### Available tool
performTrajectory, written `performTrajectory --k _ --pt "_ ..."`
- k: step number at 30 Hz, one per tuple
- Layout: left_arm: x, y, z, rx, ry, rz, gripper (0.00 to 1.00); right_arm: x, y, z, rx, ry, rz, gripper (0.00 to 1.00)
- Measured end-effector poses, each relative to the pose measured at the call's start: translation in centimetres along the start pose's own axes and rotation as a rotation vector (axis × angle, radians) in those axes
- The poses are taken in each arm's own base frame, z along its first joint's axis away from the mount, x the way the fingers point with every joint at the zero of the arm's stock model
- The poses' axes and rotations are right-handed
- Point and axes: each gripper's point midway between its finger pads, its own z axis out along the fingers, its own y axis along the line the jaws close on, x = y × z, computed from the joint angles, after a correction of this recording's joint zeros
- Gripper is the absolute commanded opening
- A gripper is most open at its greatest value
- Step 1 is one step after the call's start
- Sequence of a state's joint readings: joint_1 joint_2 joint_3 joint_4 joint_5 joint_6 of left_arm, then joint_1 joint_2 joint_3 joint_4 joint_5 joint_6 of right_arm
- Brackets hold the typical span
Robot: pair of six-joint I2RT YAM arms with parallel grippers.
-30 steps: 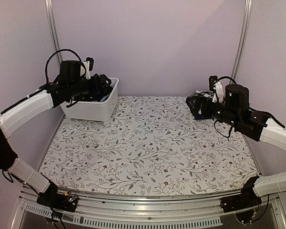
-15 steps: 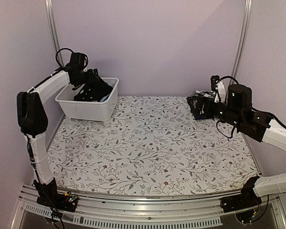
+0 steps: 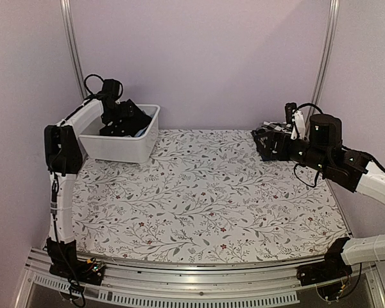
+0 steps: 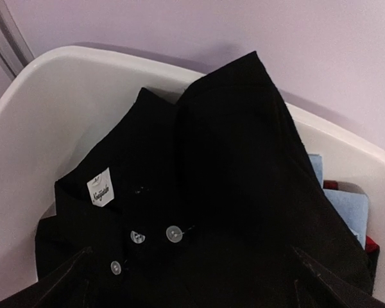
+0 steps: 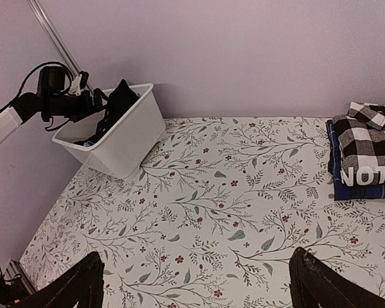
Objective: Fold and stack the long sleeve shirts
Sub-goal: Pick up the crumpled shirt from the bin.
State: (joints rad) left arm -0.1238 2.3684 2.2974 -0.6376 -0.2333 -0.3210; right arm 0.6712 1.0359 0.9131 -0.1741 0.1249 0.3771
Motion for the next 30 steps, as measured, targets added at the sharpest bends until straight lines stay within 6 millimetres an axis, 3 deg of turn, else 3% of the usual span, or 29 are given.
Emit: performTrajectory --k 6,14,16,18,22,25,26,30 --pt "1.5 0.6 2.4 -0.005 0.035 0.013 1.00 0.2 0.1 0.0 -0.005 0.009 0.000 0.99" --pt "4.6 -0.3 6.4 0.046 0.083 0.019 0.96 0.5 0.3 0.0 -0.021 0.024 0.006 0.99" --pt "5.3 -0.6 7.4 0.059 0.091 0.011 0.88 0.6 0.4 0.0 -0.024 0.027 0.010 0.99" --pt "5.6 -0.9 8.1 0.075 0.089 -0.004 0.73 0.7 0.4 0.0 -0.025 0.032 0.014 0.99" --pt "5.5 -1.3 8.4 0.101 0.080 -0.014 0.29 0.8 0.5 0.0 -0.030 0.039 0.023 0.99" --pt "5.3 -1.5 8.4 0.113 0.073 -0.021 0.05 0.9 0.5 -0.1 -0.035 0.044 0.025 0.99" --pt "5.2 -1.5 8.4 0.115 0.072 -0.025 0.00 1.0 0.6 -0.1 -0.036 0.046 0.025 0.99" --pt "4.8 -1.6 8.4 0.127 0.057 -0.020 0.00 1.0 0.6 -0.1 -0.039 0.047 0.025 0.99"
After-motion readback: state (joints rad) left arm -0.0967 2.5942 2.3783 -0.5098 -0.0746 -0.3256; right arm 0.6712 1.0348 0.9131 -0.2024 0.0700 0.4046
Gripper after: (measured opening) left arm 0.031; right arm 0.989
